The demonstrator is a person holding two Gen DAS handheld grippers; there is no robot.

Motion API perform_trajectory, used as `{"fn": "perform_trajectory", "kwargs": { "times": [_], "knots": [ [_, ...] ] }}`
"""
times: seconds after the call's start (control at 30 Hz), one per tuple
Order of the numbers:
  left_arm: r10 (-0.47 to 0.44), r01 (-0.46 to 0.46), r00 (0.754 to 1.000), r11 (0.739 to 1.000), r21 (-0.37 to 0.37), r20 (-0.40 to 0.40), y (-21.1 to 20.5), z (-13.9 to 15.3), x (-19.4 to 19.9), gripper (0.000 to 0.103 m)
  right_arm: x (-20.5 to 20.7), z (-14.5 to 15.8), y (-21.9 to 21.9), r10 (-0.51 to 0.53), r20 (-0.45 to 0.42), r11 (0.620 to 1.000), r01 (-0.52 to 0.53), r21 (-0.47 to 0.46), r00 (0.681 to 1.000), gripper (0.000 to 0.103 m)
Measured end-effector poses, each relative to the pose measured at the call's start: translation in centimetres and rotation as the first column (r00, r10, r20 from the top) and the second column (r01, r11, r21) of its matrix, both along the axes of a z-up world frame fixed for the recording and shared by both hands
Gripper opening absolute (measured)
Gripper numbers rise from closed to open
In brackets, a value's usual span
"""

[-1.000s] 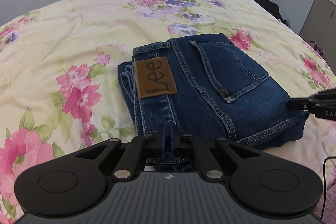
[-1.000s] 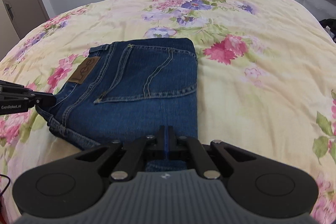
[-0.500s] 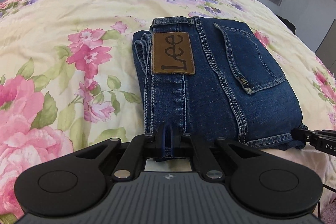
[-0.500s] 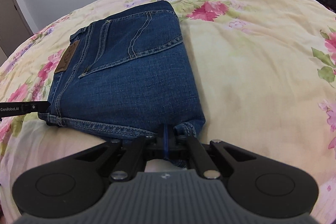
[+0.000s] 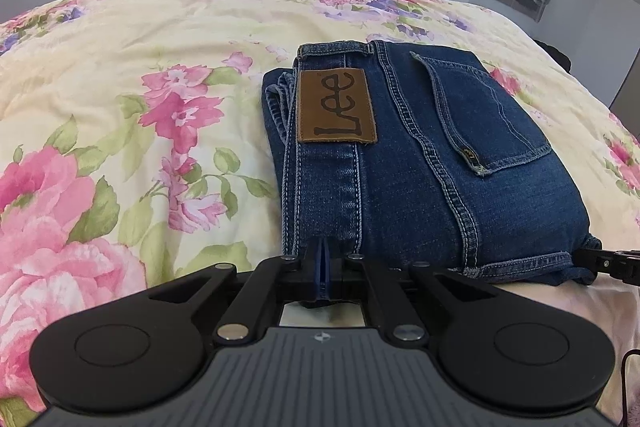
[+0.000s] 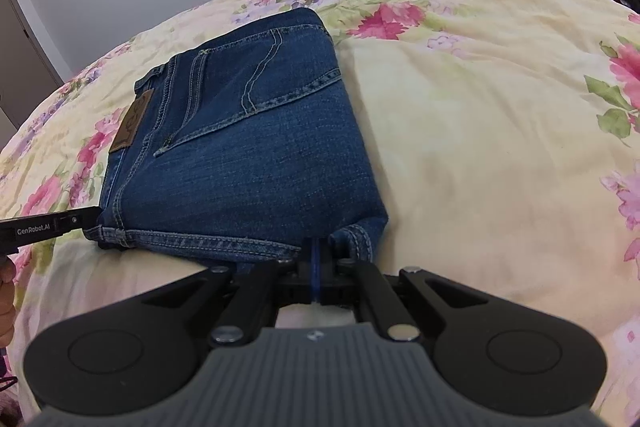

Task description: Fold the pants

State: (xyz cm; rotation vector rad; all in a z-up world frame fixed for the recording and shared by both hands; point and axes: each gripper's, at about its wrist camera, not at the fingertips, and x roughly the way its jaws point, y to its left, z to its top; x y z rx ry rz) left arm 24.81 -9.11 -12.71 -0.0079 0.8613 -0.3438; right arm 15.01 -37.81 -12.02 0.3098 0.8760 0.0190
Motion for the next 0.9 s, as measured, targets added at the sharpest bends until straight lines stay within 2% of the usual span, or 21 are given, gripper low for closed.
{"fn": "perform_trajectory", "kwargs": {
  "times": [0.1,0.2,0.27,0.3,0.33,0.37,0.4,0.47,0.53,0.63,0.7,0.8,0.9],
  "knots": [
    [0.033,-0.036,0.998,0.998,-0.061,-0.047,0.8,0.4,0.6,0.005,-0.4,0.4,-0.5,-0.012,0.011,0.999,0.012,0.035,1.0,0.0],
    [0.058,-0.071,0.993,0.988,-0.136,-0.098,2.0,1.2,1.2,0.006,-1.0,1.3,-0.7,-0.018,0.049,0.999,0.016,0.028,0.999,0.0],
    [0.074,-0.099,0.989,0.972,-0.211,-0.125,3.2,1.7,1.7,0.017,-1.6,2.2,-0.5,-0.024,0.11,1.0,0.025,-0.011,0.994,0.003],
    [0.087,-0.12,0.987,0.959,-0.255,-0.139,3.8,1.9,2.0,0.032,-1.9,2.7,-0.5,-0.032,0.144,0.999,0.035,-0.021,0.989,0.012],
    [0.109,-0.15,0.982,0.945,-0.291,-0.153,4.4,2.0,2.3,0.052,-2.0,3.2,-0.7,-0.041,0.17,0.999,0.044,-0.016,0.985,0.019],
    [0.134,-0.183,0.976,0.93,-0.319,-0.17,4.9,2.1,2.8,0.058,-1.9,3.5,-1.0,-0.051,0.191,0.999,0.052,-0.001,0.98,0.034],
    [0.151,-0.206,0.971,0.919,-0.336,-0.184,5.3,2.0,3.4,0.06,-1.7,3.7,-1.3,-0.063,0.204,0.998,0.061,0.012,0.977,0.044],
    [0.145,-0.219,0.966,0.898,-0.381,-0.214,5.8,1.7,5.1,0.061,-0.6,3.9,-2.1,-0.067,0.196,0.997,0.061,0.035,0.978,0.045],
    [0.118,-0.224,0.959,0.873,-0.434,-0.258,6.3,0.9,6.7,0.066,1.1,3.6,-3.3,-0.079,0.161,0.994,0.066,0.084,0.984,0.048],
    [0.09,-0.24,0.947,0.839,-0.489,-0.31,6.4,-1.0,8.9,0.069,3.9,2.6,-5.5,-0.102,0.098,0.973,0.078,0.219,0.99,0.052],
    [0.099,-0.271,0.935,0.818,-0.507,-0.339,6.5,-2.3,10.0,0.07,5.7,1.6,-7.1,-0.12,0.05,0.943,0.098,0.319,0.992,0.052],
    [0.067,-0.28,0.932,0.76,-0.587,-0.357,6.8,-4.0,11.1,0.07,8.2,-0.6,-8.8,-0.131,-0.028,0.898,0.131,0.42,0.991,0.052],
    [0.032,-0.255,0.938,0.738,-0.624,-0.346,6.9,-4.9,11.9,0.07,9.8,-2.3,-10.1,-0.137,-0.045,0.827,0.139,0.545,0.99,0.05]
  ]
}}
